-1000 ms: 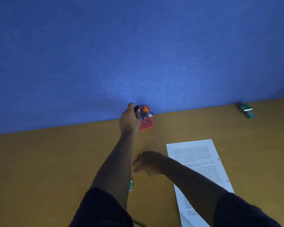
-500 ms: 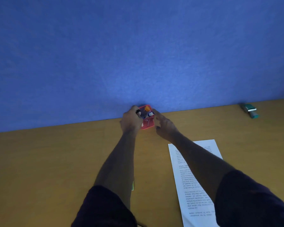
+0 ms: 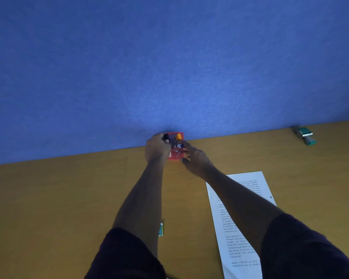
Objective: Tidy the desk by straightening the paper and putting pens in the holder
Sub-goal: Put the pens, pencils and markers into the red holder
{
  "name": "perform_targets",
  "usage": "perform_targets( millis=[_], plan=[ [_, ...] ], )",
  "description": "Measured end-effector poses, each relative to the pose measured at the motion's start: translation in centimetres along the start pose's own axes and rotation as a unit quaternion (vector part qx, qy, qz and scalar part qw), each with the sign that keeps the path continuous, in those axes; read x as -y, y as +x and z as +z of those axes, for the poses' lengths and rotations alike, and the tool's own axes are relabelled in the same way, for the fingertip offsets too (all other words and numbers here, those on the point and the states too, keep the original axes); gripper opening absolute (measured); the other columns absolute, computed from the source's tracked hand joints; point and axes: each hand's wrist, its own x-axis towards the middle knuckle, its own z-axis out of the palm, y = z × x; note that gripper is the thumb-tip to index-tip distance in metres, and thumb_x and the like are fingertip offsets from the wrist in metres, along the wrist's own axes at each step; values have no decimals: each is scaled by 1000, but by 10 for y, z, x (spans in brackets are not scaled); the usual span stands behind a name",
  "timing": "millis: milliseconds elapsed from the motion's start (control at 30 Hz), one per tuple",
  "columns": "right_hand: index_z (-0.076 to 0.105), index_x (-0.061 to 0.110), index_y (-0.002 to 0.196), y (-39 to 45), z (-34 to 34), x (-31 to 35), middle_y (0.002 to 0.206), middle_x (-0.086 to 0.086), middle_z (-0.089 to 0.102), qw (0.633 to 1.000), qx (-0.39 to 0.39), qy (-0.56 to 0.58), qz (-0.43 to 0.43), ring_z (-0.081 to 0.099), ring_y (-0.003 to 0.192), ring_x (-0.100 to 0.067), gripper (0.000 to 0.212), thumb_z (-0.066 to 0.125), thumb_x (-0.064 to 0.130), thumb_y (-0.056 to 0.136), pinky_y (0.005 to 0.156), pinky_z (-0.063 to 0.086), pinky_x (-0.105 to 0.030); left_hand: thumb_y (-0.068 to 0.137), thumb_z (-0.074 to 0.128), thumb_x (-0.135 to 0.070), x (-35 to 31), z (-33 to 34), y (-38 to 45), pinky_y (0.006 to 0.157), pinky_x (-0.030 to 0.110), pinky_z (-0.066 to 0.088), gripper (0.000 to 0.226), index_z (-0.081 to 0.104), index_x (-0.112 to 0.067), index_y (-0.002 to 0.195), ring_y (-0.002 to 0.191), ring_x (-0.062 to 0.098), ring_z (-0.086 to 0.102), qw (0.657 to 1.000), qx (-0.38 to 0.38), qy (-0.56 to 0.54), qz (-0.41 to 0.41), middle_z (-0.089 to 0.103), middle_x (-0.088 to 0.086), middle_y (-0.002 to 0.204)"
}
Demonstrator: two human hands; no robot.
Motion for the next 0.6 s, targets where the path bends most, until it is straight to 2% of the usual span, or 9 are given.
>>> perform_targets(
  millis=[167,333,433,500,600],
  plan=[
    [28,32,146,7,-6,3,132,-6,62,1000,27,1,11,60,120,-26,69,65,20,90,95,54,-45,95,58,-25,5,2,-6,70,37,57,18,70,-13,99,88,30,68,1000,1,-20,-10,72,9,97],
    [26,32,150,9,-8,6,132,-7,62,999,47,1,14,60,120,-27,73,63,13,90,94,54,-45,95,58,-28,10,7,-9,70,38,58,18,70,-17,103,89,28,68,1000,-7,-23,-6,71,5,96],
    [16,40,152,-2,-12,7,139,-5,56,999,34,-8,16,61,117,-24,88,55,-1,85,87,58,-42,95,57,-33,13,5,-14,83,44,57,28,65,-18,117,105,30,66,1000,-17,-18,-14,69,5,115],
    [25,37,151,-12,-10,8,138,-3,56,999,-29,-37,-5,64,110,-24,82,52,-2,84,81,59,-42,96,56,-32,21,1,-22,95,46,53,38,59,-17,131,119,28,61,999,-41,-11,-15,62,5,132],
    [56,20,133,-31,-3,13,116,-6,64,991,-98,-60,-67,67,90,-27,50,59,5,85,71,58,-43,94,58,-24,43,-6,-39,96,43,51,36,60,-15,129,118,30,60,997,-80,15,6,61,7,132]
  ],
)
